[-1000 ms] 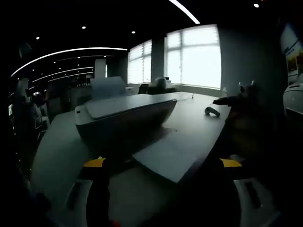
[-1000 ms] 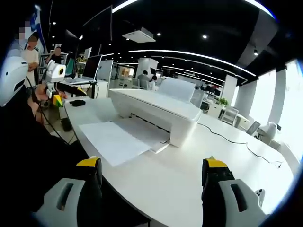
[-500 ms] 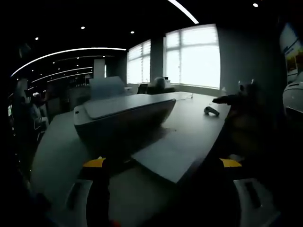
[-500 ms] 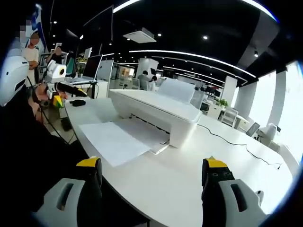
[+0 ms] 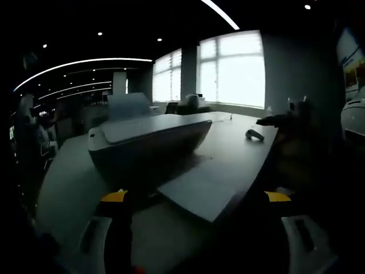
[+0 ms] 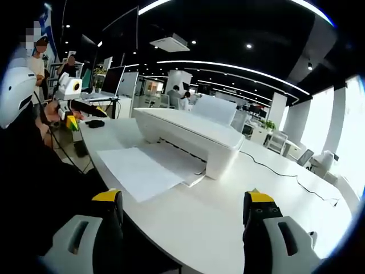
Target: Remove the paper from the printer output slot and place it on top of the printer
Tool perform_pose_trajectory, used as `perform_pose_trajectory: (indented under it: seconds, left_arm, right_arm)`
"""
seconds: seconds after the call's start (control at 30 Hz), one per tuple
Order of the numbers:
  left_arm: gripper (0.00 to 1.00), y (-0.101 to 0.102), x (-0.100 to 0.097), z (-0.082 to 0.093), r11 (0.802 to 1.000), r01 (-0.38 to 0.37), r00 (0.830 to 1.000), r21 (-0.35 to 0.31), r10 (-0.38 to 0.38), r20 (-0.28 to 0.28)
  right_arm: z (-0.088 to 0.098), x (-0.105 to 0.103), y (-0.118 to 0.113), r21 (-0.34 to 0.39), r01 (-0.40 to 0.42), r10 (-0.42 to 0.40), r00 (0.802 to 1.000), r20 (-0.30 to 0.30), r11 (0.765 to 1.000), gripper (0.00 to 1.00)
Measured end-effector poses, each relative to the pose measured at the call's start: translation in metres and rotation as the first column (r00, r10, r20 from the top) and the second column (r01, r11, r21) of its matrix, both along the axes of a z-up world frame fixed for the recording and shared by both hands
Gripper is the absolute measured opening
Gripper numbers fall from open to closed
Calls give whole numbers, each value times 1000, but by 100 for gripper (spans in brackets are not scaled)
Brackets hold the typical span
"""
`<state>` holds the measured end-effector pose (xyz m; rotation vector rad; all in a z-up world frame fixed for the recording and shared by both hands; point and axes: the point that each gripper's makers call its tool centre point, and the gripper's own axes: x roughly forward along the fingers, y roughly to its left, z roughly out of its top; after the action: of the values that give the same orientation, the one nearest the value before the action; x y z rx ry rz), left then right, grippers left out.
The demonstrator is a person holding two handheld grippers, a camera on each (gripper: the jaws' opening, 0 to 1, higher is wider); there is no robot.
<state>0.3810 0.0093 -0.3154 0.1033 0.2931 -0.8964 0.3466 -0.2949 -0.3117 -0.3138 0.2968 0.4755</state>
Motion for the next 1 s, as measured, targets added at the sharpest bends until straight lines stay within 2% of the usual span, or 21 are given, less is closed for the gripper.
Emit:
perform_pose_trajectory:
  seconds: [1.0]
  left_arm:
    - [95, -20, -4, -8, 999, 48, 999, -10, -48, -9]
  right_arm:
    - [2, -2, 5, -3, -2, 2, 1000, 10, 1000, 82]
